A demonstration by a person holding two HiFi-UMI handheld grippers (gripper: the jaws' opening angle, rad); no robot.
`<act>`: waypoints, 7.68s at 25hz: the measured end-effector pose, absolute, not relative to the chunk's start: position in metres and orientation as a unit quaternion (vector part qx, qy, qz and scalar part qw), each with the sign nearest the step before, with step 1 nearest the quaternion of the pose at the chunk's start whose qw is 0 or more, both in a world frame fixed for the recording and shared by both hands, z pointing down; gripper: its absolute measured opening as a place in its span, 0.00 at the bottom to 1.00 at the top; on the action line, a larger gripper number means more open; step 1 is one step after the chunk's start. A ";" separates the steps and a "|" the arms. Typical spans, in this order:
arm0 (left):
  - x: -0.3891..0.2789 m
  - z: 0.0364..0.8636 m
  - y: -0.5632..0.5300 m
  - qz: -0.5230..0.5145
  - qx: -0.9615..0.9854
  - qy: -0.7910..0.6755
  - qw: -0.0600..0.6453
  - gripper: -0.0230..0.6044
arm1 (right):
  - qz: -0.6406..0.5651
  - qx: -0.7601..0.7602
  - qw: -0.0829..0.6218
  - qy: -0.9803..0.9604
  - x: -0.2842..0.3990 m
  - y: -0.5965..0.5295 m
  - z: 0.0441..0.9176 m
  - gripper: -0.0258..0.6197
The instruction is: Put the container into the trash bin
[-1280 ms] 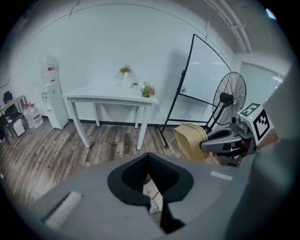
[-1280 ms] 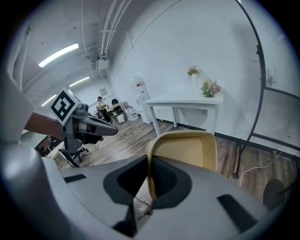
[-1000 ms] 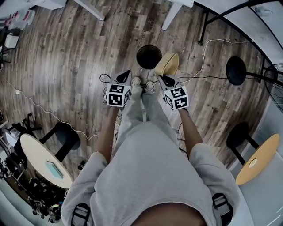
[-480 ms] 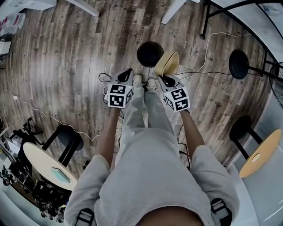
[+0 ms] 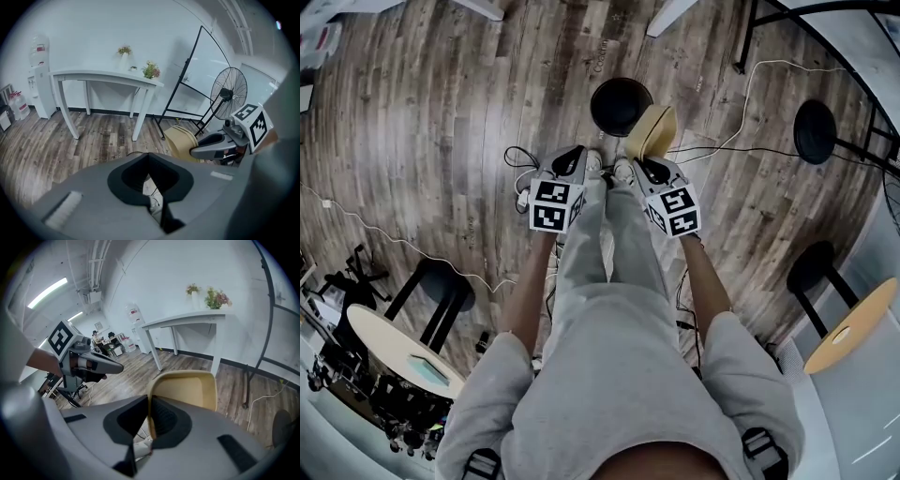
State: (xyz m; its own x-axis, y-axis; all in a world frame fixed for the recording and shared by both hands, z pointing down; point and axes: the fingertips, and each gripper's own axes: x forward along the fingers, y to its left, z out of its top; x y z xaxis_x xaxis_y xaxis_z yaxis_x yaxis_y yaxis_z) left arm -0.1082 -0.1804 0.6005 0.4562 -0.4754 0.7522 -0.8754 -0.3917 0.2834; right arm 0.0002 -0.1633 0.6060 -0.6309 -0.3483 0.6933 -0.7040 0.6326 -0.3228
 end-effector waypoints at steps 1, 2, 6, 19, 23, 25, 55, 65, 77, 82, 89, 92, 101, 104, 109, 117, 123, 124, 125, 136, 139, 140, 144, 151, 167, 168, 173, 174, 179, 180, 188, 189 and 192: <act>-0.107 0.604 -0.181 0.291 0.781 -0.433 0.344 0.05 | 0.299 0.306 0.299 -0.853 0.000 -0.163 0.609 0.09; -0.106 0.607 -0.181 0.290 0.780 -0.433 0.346 0.05 | 0.299 0.304 0.299 -0.853 -0.001 -0.162 0.612 0.09; -0.104 0.625 -0.187 0.290 0.779 -0.432 0.349 0.05 | 0.303 0.297 0.300 -0.854 -0.003 -0.163 0.628 0.09; -0.101 0.682 -0.204 0.295 0.779 -0.430 0.347 0.05 | 0.309 0.285 0.309 -0.853 0.003 -0.165 0.695 0.09; -0.103 0.698 -0.207 0.293 0.780 -0.429 0.347 0.05 | 0.310 0.285 0.311 -0.852 0.003 -0.166 0.712 0.09; -0.104 0.707 -0.210 0.292 0.780 -0.430 0.347 0.05 | 0.311 0.287 0.309 -0.852 0.003 -0.168 0.723 0.09; -0.117 0.801 -0.181 0.285 0.778 -0.427 0.363 0.05 | 0.300 0.297 0.301 -0.855 -0.019 -0.188 0.830 0.09; -0.125 0.815 -0.180 0.291 0.775 -0.419 0.373 0.05 | 0.313 0.276 0.329 -0.847 -0.044 -0.212 0.884 0.09; -0.139 0.829 -0.179 0.293 0.766 -0.422 0.387 0.05 | 0.344 0.268 0.374 -0.818 -0.048 -0.246 0.949 0.09; -0.141 0.830 -0.180 0.294 0.764 -0.423 0.390 0.05 | 0.380 0.259 0.403 -0.792 -0.046 -0.242 0.984 0.09; -0.149 0.839 -0.178 0.294 0.758 -0.427 0.396 0.05 | 0.416 0.260 0.435 -0.755 -0.041 -0.233 1.019 0.09; -0.152 0.842 -0.174 0.297 0.755 -0.429 0.396 0.05 | 0.419 0.256 0.452 -0.745 -0.042 -0.226 1.032 0.09; -0.160 0.844 -0.170 0.300 0.749 -0.436 0.398 0.05 | 0.430 0.224 0.475 -0.734 -0.054 -0.219 1.044 0.21; -0.161 0.845 -0.172 0.298 0.750 -0.436 0.399 0.05 | 0.426 0.226 0.473 -0.737 -0.055 -0.221 1.046 0.28; -0.163 0.843 -0.174 0.297 0.751 -0.438 0.395 0.05 | 0.418 0.235 0.476 -0.737 -0.052 -0.221 1.045 0.35; -0.161 0.835 -0.178 0.299 0.754 -0.435 0.389 0.05 | 0.413 0.270 0.447 -0.746 -0.044 -0.229 1.021 0.35; -0.147 0.823 -0.189 0.293 0.763 -0.430 0.382 0.05 | 0.409 0.300 0.403 -0.762 -0.041 -0.243 0.989 0.33; -0.145 0.821 -0.190 0.293 0.765 -0.429 0.381 0.05 | 0.404 0.303 0.397 -0.767 -0.040 -0.244 0.984 0.32; -0.144 0.819 -0.192 0.292 0.766 -0.428 0.379 0.05 | 0.398 0.307 0.393 -0.770 -0.038 -0.246 0.976 0.30; -0.124 0.803 -0.206 0.296 0.774 -0.422 0.368 0.05 | 0.370 0.363 0.322 -0.792 -0.009 -0.246 0.894 0.19; -0.118 0.798 -0.211 0.298 0.779 -0.417 0.361 0.05 | 0.366 0.384 0.298 -0.793 0.004 -0.243 0.871 0.16; -0.117 0.796 -0.212 0.299 0.780 -0.416 0.359 0.05 | 0.365 0.390 0.291 -0.794 0.008 -0.241 0.864 0.16; -0.110 0.790 -0.214 0.300 0.784 -0.413 0.353 0.05 | 0.355 0.411 0.269 -0.795 0.028 -0.230 0.834 0.14; -0.095 0.780 -0.211 0.302 0.790 -0.406 0.347 0.05 | 0.337 0.443 0.247 -0.793 0.059 -0.208 0.788 0.10; -0.087 0.714 -0.196 0.291 0.787 -0.426 0.339 0.05 | 0.311 0.472 0.212 -0.797 0.072 -0.191 0.687 0.06; -0.087 0.707 -0.197 0.289 0.787 -0.428 0.337 0.05 | 0.307 0.472 0.209 -0.799 0.073 -0.193 0.679 0.06; -0.089 0.668 -0.208 0.276 0.789 -0.444 0.322 0.05 | 0.281 0.477 0.197 -0.809 0.077 -0.210 0.638 0.06; -0.089 0.659 -0.210 0.273 0.790 -0.447 0.318 0.05 | 0.276 0.478 0.195 -0.811 0.079 -0.213 0.628 0.06; -0.088 0.612 -0.228 0.257 0.796 -0.465 0.290 0.05 | 0.247 0.485 0.176 -0.820 0.086 -0.230 0.582 0.06; -0.086 0.603 -0.231 0.253 0.798 -0.468 0.284 0.05 | 0.242 0.486 0.171 -0.822 0.088 -0.233 0.573 0.06; -0.081 0.523 -0.252 0.224 0.811 -0.483 0.242 0.05 | 0.196 0.502 0.140 -0.831 0.097 -0.254 0.492 0.06; -0.080 0.514 -0.253 0.221 0.813 -0.484 0.238 0.05 | 0.190 0.503 0.137 -0.832 0.099 -0.256 0.483 0.06; -0.077 0.491 -0.258 0.215 0.817 -0.486 0.225 0.05 | 0.175 0.507 0.132 -0.834 0.105 -0.261 0.458 0.06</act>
